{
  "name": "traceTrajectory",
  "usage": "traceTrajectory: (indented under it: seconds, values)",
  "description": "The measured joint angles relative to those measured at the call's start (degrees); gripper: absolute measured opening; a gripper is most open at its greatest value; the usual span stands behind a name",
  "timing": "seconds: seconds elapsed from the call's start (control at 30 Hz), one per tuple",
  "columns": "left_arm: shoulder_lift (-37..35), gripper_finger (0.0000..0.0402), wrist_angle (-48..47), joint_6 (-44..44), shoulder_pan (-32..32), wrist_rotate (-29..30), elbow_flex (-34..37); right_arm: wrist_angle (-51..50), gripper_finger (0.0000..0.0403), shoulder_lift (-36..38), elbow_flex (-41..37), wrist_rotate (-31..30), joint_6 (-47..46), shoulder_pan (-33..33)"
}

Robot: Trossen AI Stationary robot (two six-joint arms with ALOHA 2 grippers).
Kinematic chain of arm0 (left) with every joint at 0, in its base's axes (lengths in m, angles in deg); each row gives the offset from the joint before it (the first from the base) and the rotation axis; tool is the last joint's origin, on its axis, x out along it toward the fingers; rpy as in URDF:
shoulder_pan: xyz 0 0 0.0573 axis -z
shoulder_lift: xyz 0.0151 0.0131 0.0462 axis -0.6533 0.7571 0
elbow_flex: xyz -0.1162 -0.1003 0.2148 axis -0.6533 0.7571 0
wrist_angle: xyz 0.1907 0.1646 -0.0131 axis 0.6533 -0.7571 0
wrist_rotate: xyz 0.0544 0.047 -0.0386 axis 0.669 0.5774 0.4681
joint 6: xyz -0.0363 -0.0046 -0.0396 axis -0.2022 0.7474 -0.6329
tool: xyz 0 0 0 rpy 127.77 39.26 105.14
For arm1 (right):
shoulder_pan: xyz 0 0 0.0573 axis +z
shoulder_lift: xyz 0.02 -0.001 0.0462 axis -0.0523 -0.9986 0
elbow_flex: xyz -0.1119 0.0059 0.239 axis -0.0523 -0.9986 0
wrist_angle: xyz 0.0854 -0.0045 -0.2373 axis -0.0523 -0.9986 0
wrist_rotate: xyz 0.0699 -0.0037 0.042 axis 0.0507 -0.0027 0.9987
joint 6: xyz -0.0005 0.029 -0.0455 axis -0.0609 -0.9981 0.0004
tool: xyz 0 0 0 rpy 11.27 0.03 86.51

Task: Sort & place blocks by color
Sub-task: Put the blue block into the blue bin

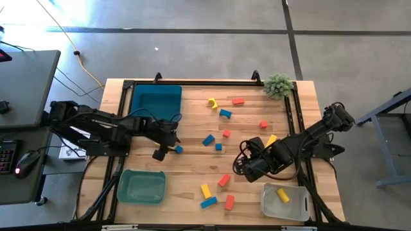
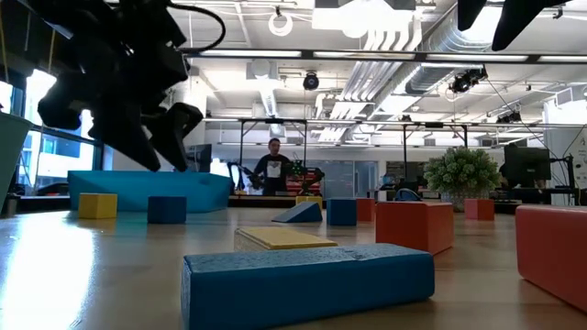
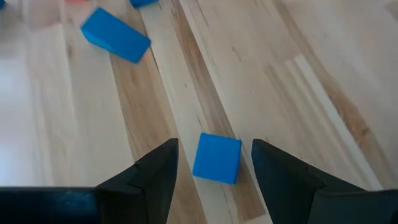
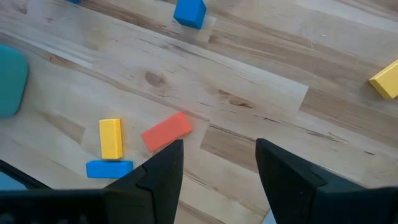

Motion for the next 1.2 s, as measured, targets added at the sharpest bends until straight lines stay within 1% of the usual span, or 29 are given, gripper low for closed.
traceTrajectory:
  seconds: [0.27,0.47,0.8,1.13,1.2]
  values:
    - [4.1,0.0193,0.9,0.0,0.0,0.2,0.0,0.0,0.0189,0.0,0.0,-0.3,0.0,0.0]
    - [6.5,0.0193,1.3,0.2,0.0,0.8,0.0,0.4,0.0189,0.0,0.0,-2.1,0.0,0.0]
    - [10.3,0.0193,3.5,1.5,0.0,0.9,0.0,0.4,0.0189,0.0,0.0,-2.1,0.0,0.0]
    - [10.4,0.0192,4.9,1.5,0.0,0.9,0.0,0.4,0.0189,0.0,0.0,-2.7,0.0,0.0]
    - [10.4,0.0187,4.9,1.5,0.0,0.9,0.0,0.4,0.0189,0.0,0.0,-2.7,0.0,0.0]
